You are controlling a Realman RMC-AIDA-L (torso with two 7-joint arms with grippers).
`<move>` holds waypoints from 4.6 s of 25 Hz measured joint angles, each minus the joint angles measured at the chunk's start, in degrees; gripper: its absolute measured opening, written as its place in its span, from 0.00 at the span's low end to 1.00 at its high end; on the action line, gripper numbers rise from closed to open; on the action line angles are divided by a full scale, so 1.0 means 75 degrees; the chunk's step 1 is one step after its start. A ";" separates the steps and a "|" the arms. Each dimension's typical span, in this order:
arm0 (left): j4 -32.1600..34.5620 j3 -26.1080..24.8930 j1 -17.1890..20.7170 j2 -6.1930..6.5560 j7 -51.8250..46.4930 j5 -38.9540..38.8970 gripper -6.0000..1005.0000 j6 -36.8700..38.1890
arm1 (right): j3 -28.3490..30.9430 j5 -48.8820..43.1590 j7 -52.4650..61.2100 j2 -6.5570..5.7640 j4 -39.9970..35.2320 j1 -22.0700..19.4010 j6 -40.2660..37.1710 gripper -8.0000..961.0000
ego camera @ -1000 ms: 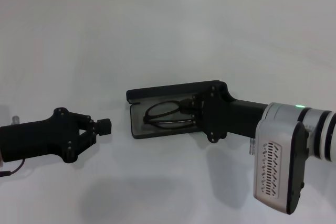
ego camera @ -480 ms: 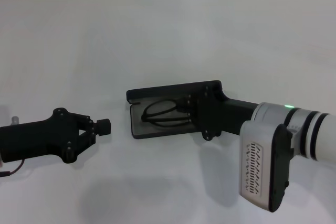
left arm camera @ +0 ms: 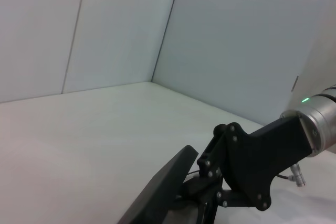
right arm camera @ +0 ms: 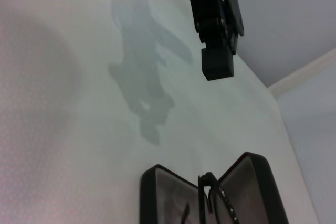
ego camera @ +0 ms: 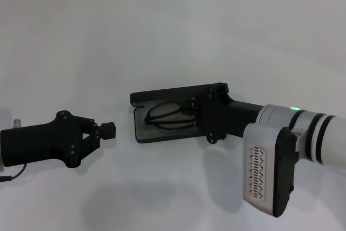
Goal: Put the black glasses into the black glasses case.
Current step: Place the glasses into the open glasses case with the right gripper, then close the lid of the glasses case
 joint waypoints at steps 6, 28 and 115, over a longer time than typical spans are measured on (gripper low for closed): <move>0.0005 0.0003 0.0016 -0.0024 0.0000 0.0000 0.02 0.0031 | -0.0032 0.0012 0.0010 0.0001 0.0008 0.0038 0.0045 0.07; -0.0030 0.0016 -0.0003 -0.0039 0.0000 -0.0001 0.02 0.0046 | -0.0634 0.0007 0.0000 0.0000 0.0005 0.0090 0.0899 0.28; -0.0144 -0.1005 -0.1076 -0.0878 -0.0400 0.1514 0.02 -0.1808 | 0.7097 0.0795 0.1346 -0.0325 0.5108 -0.0211 -0.8762 0.82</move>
